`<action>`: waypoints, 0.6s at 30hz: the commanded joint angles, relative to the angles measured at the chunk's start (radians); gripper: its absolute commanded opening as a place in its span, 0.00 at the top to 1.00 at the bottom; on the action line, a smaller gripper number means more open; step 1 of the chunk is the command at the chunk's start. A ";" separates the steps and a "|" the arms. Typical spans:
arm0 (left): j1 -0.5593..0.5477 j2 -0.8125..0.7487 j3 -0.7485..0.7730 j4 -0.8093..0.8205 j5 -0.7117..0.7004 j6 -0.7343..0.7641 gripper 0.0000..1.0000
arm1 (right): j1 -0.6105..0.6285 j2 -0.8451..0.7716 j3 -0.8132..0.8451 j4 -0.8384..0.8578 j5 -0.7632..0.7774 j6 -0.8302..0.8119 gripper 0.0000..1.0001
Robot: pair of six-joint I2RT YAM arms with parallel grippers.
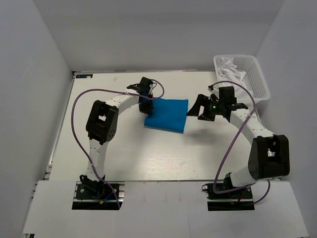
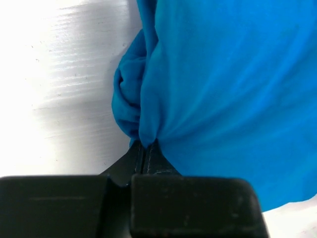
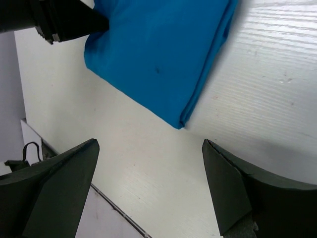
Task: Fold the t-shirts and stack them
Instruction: Put the neatly folded tshirt into the corner of the board with the left arm
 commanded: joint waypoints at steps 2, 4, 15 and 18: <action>0.062 -0.065 0.022 0.026 -0.172 0.081 1.00 | -0.009 -0.030 0.051 -0.017 0.061 -0.001 0.10; 0.099 -0.065 0.077 -0.033 -0.266 0.110 1.00 | -0.012 -0.034 0.051 -0.014 0.066 0.004 0.10; 0.383 0.015 0.238 0.054 -0.321 0.322 1.00 | -0.022 0.019 0.133 -0.081 0.123 -0.014 0.10; 0.473 0.070 0.332 0.054 -0.338 0.347 1.00 | -0.028 0.045 0.183 -0.118 0.143 -0.023 0.10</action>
